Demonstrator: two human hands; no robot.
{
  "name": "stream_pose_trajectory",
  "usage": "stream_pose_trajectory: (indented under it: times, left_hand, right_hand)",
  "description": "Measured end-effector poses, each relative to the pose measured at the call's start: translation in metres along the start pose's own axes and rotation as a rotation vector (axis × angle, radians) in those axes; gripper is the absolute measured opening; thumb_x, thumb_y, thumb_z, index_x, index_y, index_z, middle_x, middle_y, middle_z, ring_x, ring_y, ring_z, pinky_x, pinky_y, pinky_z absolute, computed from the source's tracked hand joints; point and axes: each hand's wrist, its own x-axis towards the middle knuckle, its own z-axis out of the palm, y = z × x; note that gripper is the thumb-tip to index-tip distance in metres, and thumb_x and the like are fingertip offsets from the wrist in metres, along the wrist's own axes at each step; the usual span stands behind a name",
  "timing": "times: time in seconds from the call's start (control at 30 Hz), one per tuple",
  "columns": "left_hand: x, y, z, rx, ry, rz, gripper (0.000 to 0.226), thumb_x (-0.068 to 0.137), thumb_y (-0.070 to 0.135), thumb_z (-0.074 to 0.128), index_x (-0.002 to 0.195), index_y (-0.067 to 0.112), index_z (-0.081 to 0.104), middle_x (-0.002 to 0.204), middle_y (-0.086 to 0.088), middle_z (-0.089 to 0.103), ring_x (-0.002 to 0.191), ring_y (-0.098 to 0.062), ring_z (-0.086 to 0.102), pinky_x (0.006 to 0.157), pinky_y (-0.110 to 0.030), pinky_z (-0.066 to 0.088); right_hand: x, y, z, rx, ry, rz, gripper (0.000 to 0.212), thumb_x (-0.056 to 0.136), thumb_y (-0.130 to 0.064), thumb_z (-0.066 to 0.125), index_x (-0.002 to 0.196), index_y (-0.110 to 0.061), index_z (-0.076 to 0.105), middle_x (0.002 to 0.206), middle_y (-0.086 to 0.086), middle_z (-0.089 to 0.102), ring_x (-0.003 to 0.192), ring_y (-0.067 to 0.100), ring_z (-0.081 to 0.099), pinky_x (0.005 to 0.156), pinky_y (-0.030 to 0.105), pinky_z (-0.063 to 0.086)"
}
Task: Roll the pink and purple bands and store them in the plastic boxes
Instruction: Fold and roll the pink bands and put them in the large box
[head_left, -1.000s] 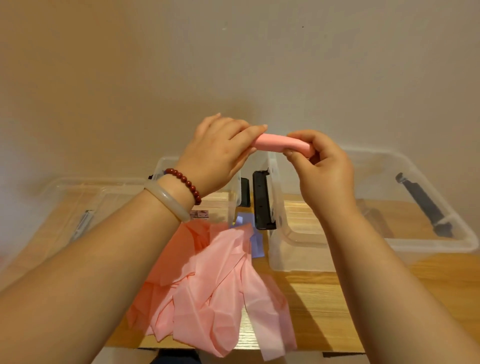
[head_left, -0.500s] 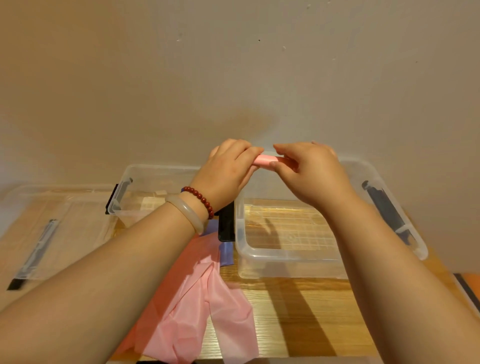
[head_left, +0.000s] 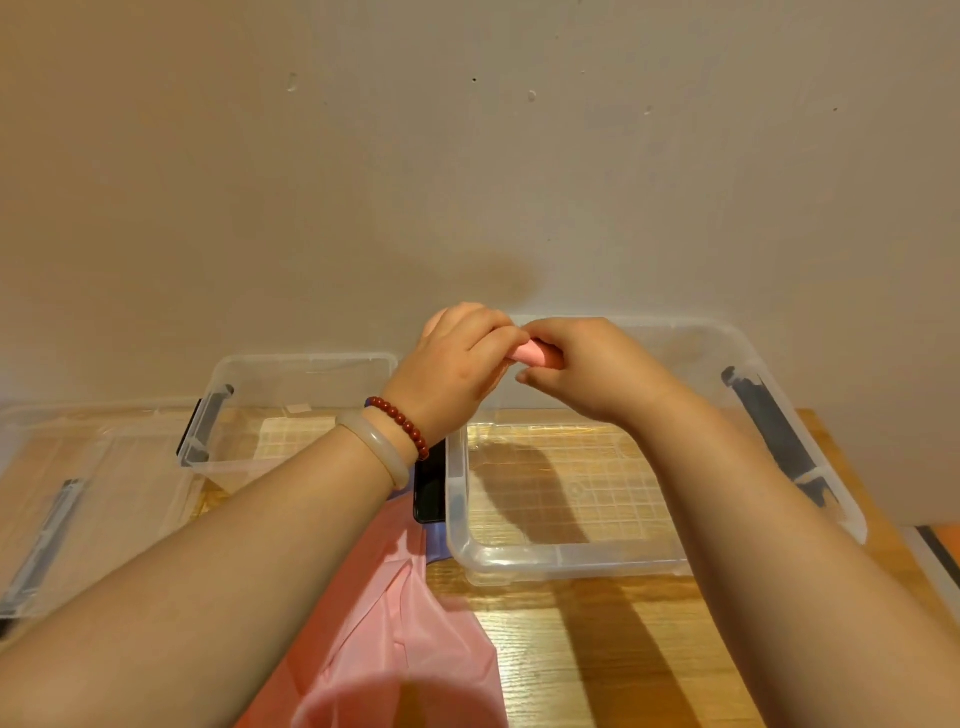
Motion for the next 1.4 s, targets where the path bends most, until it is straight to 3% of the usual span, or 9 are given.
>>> stream_pose_trajectory:
  times: [0.07,0.17,0.27,0.37,0.47,0.6,0.77,1.0,1.4]
  left_hand:
    - [0.001,-0.002,0.002,0.007,-0.009,0.021,0.025,0.095,0.022,0.049,0.108,0.008,0.066,0.102,-0.009,0.064,0.101,-0.021,0.047,0.089,-0.037,0.039]
    - [0.003,-0.005,0.004,-0.015,-0.072,-0.017,0.029,0.096,0.029,0.048,0.108,0.010,0.067,0.104,-0.006,0.064,0.102,-0.021,0.052,0.091,-0.038,0.041]
    - [0.000,-0.010,0.006,0.007,-0.189,-0.111,0.039,0.092,0.035,0.053,0.123,0.013,0.061,0.124,-0.006,0.059,0.120,-0.027,0.051,0.099,-0.046,0.041]
    - [-0.003,-0.009,0.000,-0.020,-0.309,-0.317,0.056,0.094,0.038,0.055,0.143,0.015,0.043,0.152,-0.003,0.037,0.144,-0.023,0.025,0.113,-0.045,0.027]
    - [-0.005,-0.006,0.001,-0.050,-0.426,-0.450,0.064,0.098,0.043,0.045,0.152,0.015,0.023,0.161,0.001,0.013,0.149,-0.016,0.004,0.119,-0.037,0.012]
    - [-0.010,-0.005,0.005,-0.083,-0.562,-0.529,0.071,0.100,0.044,0.039,0.154,0.013,0.007,0.163,0.000,-0.002,0.149,-0.013,-0.007,0.121,-0.033,0.004]
    - [-0.011,-0.007,0.006,-0.090,-0.617,-0.549,0.065,0.103,0.039,0.031,0.154,0.014,0.000,0.162,0.003,-0.011,0.147,-0.008,-0.014,0.120,-0.031,0.000]
    - [-0.013,-0.009,0.008,-0.085,-0.640,-0.557,0.060,0.104,0.032,0.024,0.154,0.015,-0.004,0.160,0.004,-0.018,0.144,-0.006,-0.020,0.117,-0.029,-0.006]
    - [-0.012,-0.010,0.007,-0.124,-0.639,-0.572,0.059,0.104,0.029,0.025,0.154,0.014,-0.002,0.160,0.004,-0.018,0.144,-0.006,-0.021,0.117,-0.027,-0.007]
  right_hand:
    - [0.003,0.004,0.005,0.006,0.006,-0.005,0.004,0.092,-0.025,0.063,0.093,-0.026,0.060,0.076,-0.011,0.056,0.072,0.012,0.050,0.061,0.029,0.038]
    - [0.008,0.011,0.016,-0.026,0.043,-0.011,0.006,0.094,-0.022,0.059,0.098,-0.018,0.062,0.086,-0.003,0.062,0.083,0.022,0.057,0.069,0.035,0.045]
    - [0.010,0.021,0.025,-0.074,0.070,-0.003,0.013,0.096,-0.020,0.057,0.107,-0.017,0.061,0.097,0.000,0.062,0.090,0.025,0.058,0.074,0.037,0.047]
    - [0.012,0.033,0.032,-0.085,0.065,0.018,0.016,0.096,-0.017,0.055,0.112,-0.017,0.061,0.104,0.004,0.062,0.091,0.028,0.057,0.076,0.041,0.048]
    - [0.017,0.045,0.041,-0.142,0.030,0.022,0.016,0.098,-0.018,0.052,0.113,-0.018,0.059,0.106,0.005,0.061,0.090,0.028,0.058,0.077,0.042,0.050]
    - [0.026,0.056,0.061,-0.318,-0.040,-0.038,0.020,0.100,-0.018,0.046,0.117,-0.015,0.056,0.107,0.007,0.060,0.091,0.031,0.059,0.068,0.036,0.043]
    - [0.037,0.056,0.085,-0.510,-0.151,-0.112,0.022,0.095,-0.007,0.046,0.117,-0.010,0.049,0.104,0.009,0.060,0.088,0.031,0.059,0.064,0.034,0.032]
    - [0.045,0.068,0.110,-0.664,-0.218,-0.210,0.039,0.099,-0.011,0.043,0.137,-0.007,0.037,0.116,0.011,0.060,0.099,0.033,0.060,0.068,0.036,0.035]
    - [0.056,0.074,0.137,-0.813,-0.354,-0.252,0.031,0.103,-0.017,0.034,0.128,-0.003,0.044,0.125,0.013,0.060,0.106,0.032,0.062,0.073,0.035,0.041]
